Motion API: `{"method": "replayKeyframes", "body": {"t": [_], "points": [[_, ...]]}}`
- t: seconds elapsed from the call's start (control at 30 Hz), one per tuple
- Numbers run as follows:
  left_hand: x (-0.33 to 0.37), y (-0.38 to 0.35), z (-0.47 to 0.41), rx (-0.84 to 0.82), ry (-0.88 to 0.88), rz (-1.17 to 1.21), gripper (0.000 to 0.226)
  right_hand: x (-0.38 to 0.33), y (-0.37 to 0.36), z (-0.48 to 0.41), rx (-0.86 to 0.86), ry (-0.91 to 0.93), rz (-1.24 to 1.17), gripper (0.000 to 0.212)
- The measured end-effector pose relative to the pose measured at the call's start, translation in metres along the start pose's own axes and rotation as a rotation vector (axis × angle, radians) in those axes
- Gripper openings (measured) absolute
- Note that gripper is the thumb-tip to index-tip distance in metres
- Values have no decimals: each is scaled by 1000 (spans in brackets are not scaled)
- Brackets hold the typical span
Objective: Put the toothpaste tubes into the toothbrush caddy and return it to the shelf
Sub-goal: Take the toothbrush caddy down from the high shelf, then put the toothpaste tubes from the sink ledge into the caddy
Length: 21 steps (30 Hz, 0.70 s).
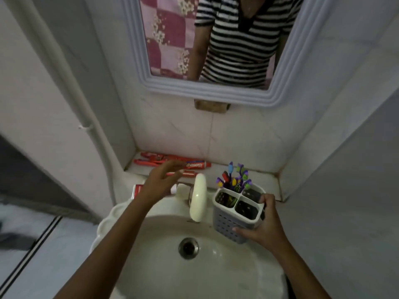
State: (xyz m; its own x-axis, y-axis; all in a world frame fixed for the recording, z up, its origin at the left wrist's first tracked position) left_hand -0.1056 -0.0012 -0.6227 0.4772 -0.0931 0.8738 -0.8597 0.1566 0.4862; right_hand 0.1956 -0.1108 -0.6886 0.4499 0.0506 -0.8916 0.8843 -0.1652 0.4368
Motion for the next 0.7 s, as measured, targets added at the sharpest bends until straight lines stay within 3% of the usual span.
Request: {"method": "replayKeyframes", "body": {"t": [0.1,0.23,0.33,0.4,0.6,0.7], "points": [[-53,8,6,93,96,-323,30,13,-8,-4,-13,4,28,89],[-91,7,7,14,40,-716,30,14,-13,-7,-54,9,25,100],[-102,1,-2,-7,-61,-878,34,21,-15,-6,-72,7,-38,133],[-105,-2,-9,-4,-81,-941,33,25,-16,-5,-100,-4,-70,147],[-99,10,-17,15,-123,-945,34,32,-17,-9,-157,-59,-119,149],[-69,32,-15,157,-108,-855,42,29,-18,-10,-195,-57,-156,146]]}}
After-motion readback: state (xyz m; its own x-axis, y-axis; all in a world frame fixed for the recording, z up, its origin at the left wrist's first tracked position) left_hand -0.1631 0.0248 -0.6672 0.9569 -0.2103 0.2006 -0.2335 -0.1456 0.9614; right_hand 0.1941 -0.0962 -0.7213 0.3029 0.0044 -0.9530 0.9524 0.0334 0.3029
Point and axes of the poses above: each hand's wrist, its own z-axis away from the middle knuckle, its own y-axis out of the back of the hand, x = y × z, the point moved 3 cm from there along -z, towards the middle knuckle, and after that the axes turned 2 degrees about x, right-handed, at the moved point
